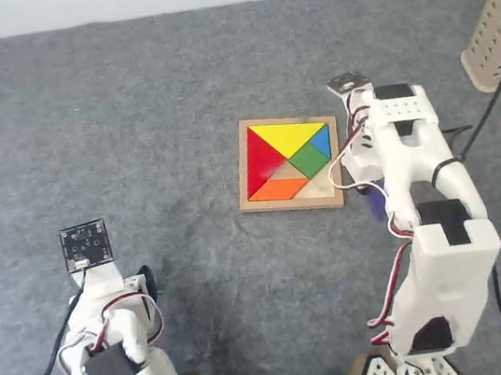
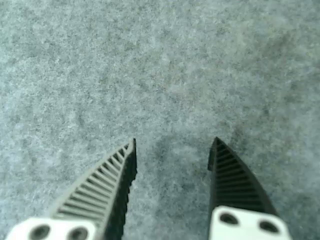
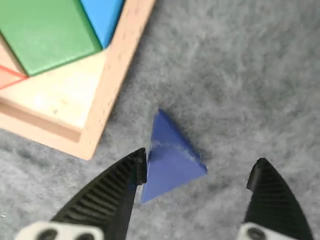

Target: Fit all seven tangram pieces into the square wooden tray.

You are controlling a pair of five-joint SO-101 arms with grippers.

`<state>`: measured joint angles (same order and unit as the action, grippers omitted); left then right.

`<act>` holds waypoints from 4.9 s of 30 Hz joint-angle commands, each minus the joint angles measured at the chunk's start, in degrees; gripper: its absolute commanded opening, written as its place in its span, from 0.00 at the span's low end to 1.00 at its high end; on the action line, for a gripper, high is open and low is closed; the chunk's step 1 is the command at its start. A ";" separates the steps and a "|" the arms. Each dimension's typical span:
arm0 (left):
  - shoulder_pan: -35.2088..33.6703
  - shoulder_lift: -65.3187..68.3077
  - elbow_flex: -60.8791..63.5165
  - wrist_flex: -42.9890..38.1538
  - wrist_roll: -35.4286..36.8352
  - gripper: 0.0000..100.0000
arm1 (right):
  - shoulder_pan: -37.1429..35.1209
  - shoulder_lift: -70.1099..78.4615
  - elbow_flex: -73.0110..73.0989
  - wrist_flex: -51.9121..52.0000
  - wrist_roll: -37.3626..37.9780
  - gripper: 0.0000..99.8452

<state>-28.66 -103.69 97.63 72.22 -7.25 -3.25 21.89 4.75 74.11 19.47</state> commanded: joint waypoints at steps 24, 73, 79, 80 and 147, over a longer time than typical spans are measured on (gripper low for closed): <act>0.00 -0.70 -1.10 0.18 0.53 0.23 | -0.48 -1.36 8.18 -4.53 -5.89 0.21; 0.00 -0.70 -1.10 0.18 0.53 0.23 | -18.86 -0.84 -17.41 5.93 -52.13 0.12; 0.00 -0.70 -1.10 0.18 0.53 0.23 | -19.30 2.68 -20.13 9.27 -59.78 0.12; 0.00 -0.70 -1.10 0.18 0.53 0.23 | -19.30 2.86 -19.96 9.27 -60.66 0.12; 0.00 -0.70 -1.10 0.18 0.53 0.23 | -9.27 1.80 -18.37 -9.27 -27.34 0.01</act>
<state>-28.66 -103.69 97.63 72.22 -7.25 -12.66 25.85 -11.69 68.57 -11.65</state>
